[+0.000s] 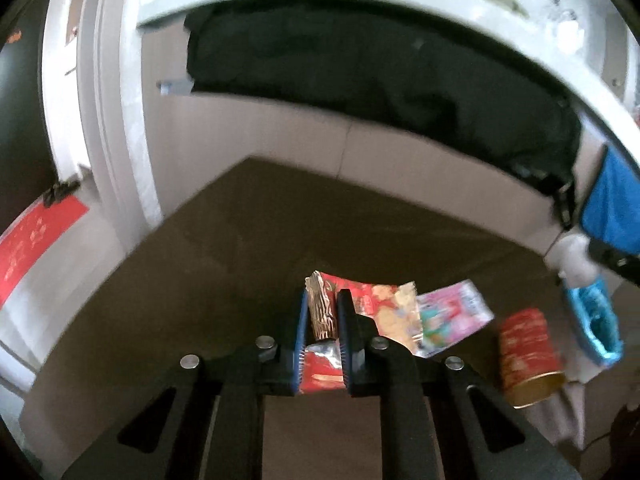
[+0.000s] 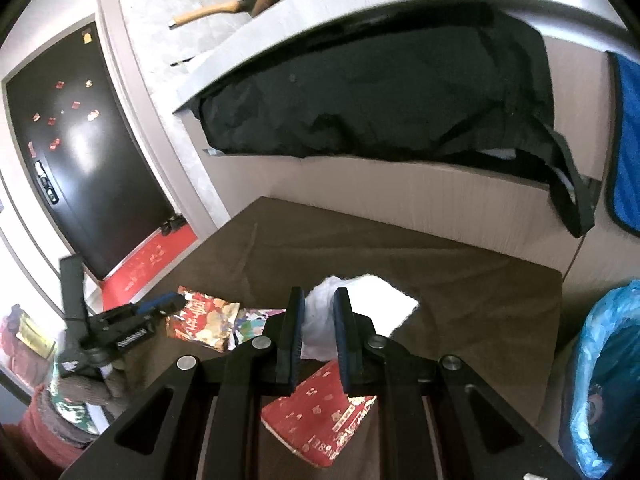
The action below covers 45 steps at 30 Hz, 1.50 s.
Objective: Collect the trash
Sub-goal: 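Carry the snack bag and white tissue over the bin with both tools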
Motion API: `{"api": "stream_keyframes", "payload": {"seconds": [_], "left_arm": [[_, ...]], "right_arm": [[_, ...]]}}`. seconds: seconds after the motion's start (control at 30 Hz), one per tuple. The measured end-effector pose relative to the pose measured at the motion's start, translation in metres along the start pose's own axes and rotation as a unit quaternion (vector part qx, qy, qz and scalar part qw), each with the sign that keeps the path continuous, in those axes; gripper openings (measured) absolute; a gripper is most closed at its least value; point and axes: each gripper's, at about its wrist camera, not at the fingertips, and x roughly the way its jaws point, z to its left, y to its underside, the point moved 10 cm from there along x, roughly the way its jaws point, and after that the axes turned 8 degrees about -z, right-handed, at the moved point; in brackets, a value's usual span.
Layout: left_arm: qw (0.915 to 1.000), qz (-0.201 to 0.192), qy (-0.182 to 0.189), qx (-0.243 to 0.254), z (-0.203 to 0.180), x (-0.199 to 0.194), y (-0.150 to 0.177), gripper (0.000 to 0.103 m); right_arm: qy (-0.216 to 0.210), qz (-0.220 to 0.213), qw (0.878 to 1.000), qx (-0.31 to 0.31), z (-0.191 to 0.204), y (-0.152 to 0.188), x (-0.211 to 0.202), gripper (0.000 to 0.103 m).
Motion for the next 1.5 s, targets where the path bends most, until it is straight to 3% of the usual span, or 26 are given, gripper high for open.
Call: {"api": "stream_keyframes", "payload": {"seconds": [0.23,0.5,0.73,1.07,1.5], "left_arm": [[0.9963,-0.066,0.035,0.043,-0.061,-0.047,-0.039,0.015],[0.9887,-0.095,0.098,0.063,-0.143,-0.068,-0.064,0.015],[0.9800,-0.089,0.157,0.084,-0.232,-0.064,-0.058,0.015],[0.9697,-0.068,0.202,0.119,-0.333,-0.050,-0.033,0.015],[0.9567,-0.013,0.252,0.145,-0.431,-0.012,0.016,0.015]], "right_arm": [[0.001,-0.024,1.000,-0.002,-0.003,-0.009,-0.031,0.013],[0.030,-0.057,0.998,-0.017,-0.019,-0.020,-0.076,0.013],[0.075,-0.084,0.994,-0.006,-0.068,-0.026,-0.130,0.013],[0.149,-0.097,0.984,0.019,-0.153,-0.016,-0.187,0.013],[0.204,-0.088,0.971,0.082,-0.261,0.028,-0.217,0.013]]}}
